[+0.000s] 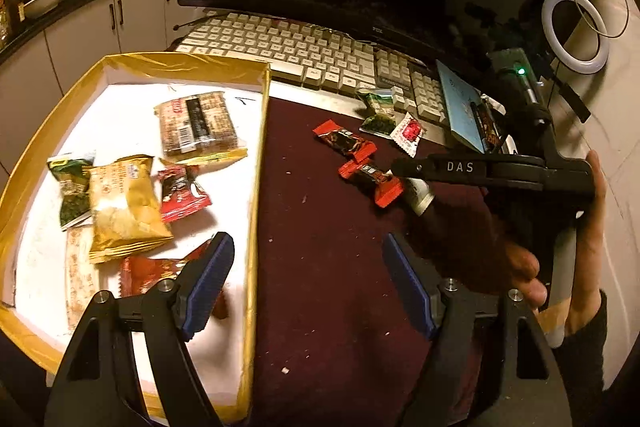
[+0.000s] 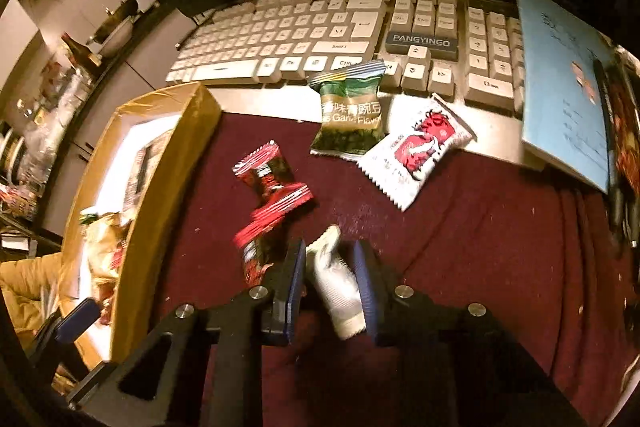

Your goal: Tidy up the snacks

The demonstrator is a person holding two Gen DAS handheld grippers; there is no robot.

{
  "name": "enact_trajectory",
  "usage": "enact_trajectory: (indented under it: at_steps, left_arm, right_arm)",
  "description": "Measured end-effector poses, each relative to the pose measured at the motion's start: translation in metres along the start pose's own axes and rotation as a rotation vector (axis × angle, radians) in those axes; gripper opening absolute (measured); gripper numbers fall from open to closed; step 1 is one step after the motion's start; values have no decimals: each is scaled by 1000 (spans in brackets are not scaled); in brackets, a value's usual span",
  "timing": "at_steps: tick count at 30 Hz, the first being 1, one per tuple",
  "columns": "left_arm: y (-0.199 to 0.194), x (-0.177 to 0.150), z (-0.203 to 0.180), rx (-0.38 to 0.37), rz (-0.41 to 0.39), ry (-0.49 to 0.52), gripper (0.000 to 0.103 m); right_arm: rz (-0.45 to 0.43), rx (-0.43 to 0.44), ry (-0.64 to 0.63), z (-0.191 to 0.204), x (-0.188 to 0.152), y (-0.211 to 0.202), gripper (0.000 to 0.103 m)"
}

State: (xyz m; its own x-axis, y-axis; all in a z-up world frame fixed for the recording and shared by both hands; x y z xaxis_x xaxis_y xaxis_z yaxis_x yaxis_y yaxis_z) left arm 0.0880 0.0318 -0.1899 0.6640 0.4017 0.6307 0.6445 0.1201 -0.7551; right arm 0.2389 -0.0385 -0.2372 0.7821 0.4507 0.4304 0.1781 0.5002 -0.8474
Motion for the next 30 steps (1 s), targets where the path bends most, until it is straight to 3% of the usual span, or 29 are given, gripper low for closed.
enact_trajectory:
  at_steps: [3, 7, 9, 11, 17, 20, 25, 26, 27, 28, 30]
  left_arm:
    - [-2, -1, -5, -3, 3, 11, 77]
    - [-4, 3, -7, -4, 4, 1, 77]
    - [-2, 9, -8, -12, 12, -20, 77]
    - [3, 15, -11, -27, 21, -38, 77]
    - [43, 38, -35, -18, 93, -31, 77]
    - [73, 43, -48, 26, 151, -24, 77]
    - [107, 43, -67, 94, 192, 13, 56]
    - [110, 43, -70, 137, 172, 36, 53]
    - [111, 44, -72, 164, 167, 48, 38]
    - [111, 44, -72, 199, 157, 55, 34]
    - [107, 41, -71, 185, 150, 40, 33]
  right_arm:
    - [-17, -54, 15, -4, 1, -1, 33]
    - [-36, -47, 2, -5, -15, -4, 39]
    - [-59, -55, -19, -4, -19, -4, 36]
    - [-73, -91, -44, -5, -27, -8, 22]
    - [-175, -73, 1, -27, -48, -38, 19]
    - [-213, -27, 83, -46, -54, -49, 19]
    - [-256, 8, 179, -71, -51, -55, 19]
    - [-256, 16, 183, -73, -51, -53, 18]
    - [-257, 23, 182, -69, -50, -51, 18]
    - [-256, 33, 181, -70, -52, -51, 18]
    - [-242, 49, 183, -71, -52, -47, 18]
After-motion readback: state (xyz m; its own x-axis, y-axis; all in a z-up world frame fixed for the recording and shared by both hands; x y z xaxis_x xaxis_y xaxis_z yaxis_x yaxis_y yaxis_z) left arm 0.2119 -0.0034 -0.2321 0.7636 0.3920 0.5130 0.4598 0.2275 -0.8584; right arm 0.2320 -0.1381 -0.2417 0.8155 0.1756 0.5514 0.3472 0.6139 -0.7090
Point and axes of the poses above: each gripper's, at about its wrist camera, not at the fingertips, and y roughly the way its jaws point, z to its left, x to its top, the point moved 6 cm from there along y, roughly the way its jaws point, and after that the axes turned 4 degrees about y, right-handed, at the moved point
